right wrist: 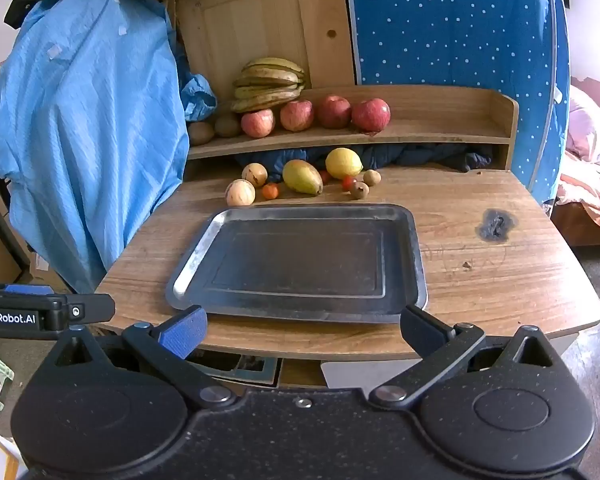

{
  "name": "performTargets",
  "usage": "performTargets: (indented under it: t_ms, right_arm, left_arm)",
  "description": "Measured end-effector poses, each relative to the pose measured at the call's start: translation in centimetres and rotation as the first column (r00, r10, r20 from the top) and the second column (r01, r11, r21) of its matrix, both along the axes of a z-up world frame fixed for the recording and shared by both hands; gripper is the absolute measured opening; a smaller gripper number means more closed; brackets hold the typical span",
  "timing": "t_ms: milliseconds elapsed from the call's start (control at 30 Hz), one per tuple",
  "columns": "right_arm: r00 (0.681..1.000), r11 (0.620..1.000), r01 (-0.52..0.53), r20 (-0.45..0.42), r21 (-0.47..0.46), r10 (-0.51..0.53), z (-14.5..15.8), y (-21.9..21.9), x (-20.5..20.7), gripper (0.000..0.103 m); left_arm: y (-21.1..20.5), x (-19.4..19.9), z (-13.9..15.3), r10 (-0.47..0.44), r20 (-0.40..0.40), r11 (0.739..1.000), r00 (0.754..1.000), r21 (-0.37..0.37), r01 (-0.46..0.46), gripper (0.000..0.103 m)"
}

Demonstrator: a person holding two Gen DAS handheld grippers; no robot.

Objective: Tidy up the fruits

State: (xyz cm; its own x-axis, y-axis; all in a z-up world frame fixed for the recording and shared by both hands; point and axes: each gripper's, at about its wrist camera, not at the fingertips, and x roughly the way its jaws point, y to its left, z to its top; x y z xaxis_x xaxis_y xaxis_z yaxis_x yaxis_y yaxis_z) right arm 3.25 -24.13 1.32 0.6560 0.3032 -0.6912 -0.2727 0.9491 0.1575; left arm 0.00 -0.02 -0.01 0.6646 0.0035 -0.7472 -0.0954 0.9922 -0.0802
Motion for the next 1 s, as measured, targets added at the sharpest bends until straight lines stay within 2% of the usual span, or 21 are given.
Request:
performTargets:
  t_ms: [1000]
  right_arm:
    - [1.0, 1.0, -0.009, -0.013, 0.004, 0.009, -0.63, -0.26, 0.22, 0.103]
  left_arm:
    - [-0.09, 0.1, -0.03, 0.005, -0.015, 1.0, 1.0, 0.001, -0.005, 0.103]
